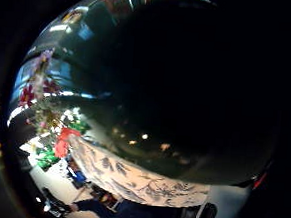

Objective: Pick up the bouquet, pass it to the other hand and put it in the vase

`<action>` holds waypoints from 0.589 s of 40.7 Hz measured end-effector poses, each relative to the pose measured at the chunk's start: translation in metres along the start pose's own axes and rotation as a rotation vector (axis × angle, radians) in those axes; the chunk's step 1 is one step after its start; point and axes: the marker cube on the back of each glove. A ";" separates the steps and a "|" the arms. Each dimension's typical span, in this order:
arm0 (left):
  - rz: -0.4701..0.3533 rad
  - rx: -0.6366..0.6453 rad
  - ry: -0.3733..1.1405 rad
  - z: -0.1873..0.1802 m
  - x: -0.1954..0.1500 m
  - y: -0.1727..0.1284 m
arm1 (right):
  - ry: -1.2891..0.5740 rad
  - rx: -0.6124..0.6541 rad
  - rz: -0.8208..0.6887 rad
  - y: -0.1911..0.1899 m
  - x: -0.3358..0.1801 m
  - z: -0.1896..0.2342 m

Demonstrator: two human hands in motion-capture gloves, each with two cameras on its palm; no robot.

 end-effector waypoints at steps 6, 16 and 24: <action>-0.007 0.000 0.006 0.011 -0.002 -0.011 | -0.001 0.070 -0.070 0.009 0.008 -0.009; -0.011 -0.096 0.014 -0.001 0.005 -0.004 | -0.289 0.367 -0.044 -0.005 0.008 -0.042; 0.032 -0.122 0.104 -0.009 0.023 -0.026 | -0.739 0.553 -0.119 0.004 -0.013 -0.100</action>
